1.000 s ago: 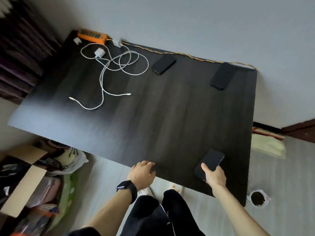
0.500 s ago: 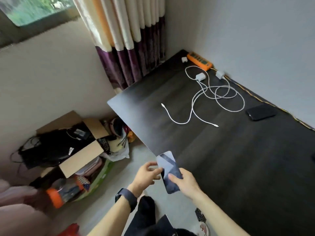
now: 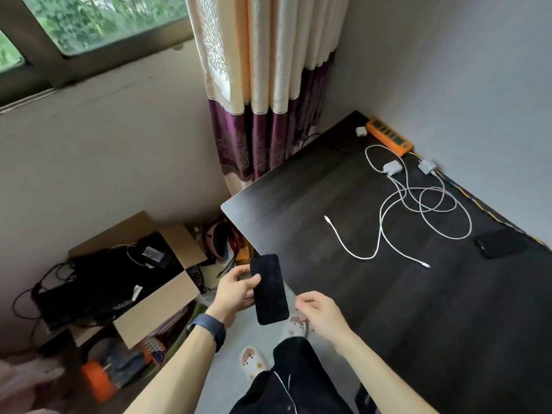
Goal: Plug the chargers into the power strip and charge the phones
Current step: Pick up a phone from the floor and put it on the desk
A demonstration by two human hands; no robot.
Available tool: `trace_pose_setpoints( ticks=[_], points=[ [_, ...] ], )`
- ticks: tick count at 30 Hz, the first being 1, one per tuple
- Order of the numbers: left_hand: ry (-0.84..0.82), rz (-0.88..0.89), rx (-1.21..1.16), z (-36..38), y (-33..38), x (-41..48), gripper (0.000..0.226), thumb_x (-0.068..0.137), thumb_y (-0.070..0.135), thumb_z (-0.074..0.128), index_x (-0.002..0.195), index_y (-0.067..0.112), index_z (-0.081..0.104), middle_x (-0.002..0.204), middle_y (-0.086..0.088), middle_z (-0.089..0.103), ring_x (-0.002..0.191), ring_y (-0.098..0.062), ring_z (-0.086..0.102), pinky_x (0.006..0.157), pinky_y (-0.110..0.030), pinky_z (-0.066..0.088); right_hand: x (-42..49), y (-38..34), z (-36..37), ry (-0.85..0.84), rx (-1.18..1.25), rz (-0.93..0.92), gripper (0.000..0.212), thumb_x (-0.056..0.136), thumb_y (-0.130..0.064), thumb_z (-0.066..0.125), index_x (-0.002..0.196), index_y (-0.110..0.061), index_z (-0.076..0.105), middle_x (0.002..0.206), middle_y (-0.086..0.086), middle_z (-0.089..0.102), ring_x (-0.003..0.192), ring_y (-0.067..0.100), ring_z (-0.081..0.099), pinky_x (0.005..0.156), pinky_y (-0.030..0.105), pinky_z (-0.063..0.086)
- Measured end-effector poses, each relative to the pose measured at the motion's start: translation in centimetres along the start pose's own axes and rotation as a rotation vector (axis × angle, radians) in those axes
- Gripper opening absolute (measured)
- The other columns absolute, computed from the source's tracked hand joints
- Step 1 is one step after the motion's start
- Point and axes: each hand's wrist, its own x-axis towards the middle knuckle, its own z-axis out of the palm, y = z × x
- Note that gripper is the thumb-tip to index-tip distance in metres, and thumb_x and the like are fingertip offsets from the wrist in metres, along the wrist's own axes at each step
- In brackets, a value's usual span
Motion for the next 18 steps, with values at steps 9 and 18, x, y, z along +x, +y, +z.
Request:
trace_pose_setpoints(
  ticks=[9, 18],
  points=[
    [0.029, 0.031, 0.139, -1.4, 6.6, 7.2, 0.016, 0.090, 0.010, 0.067, 0.104, 0.017, 0.066, 0.080, -0.010, 0.064, 0.057, -0.020, 0.059, 0.057, -0.029, 0.049, 8.6, -2.5, -3.0, 0.171, -0.120, 0.045, 0.017, 0.095, -0.033, 0.062, 0.110, -0.026, 0.066, 0.105, -0.011, 0.068, 0.106, 0.012, 0.065, 0.088, 0.024, 0.046],
    [0.016, 0.070, 0.593, 1.1, 14.7, 17.2, 0.022, 0.079, 0.037, 0.070, 0.100, 0.035, 0.061, 0.092, 0.006, 0.076, 0.083, -0.014, 0.072, 0.085, -0.035, 0.057, 17.9, -6.1, -6.2, 0.337, -0.534, 0.020, 0.073, 0.096, -0.041, 0.054, 0.158, -0.027, 0.019, 0.169, 0.003, 0.010, 0.150, 0.031, 0.017, 0.119, 0.043, 0.027]
  ],
)
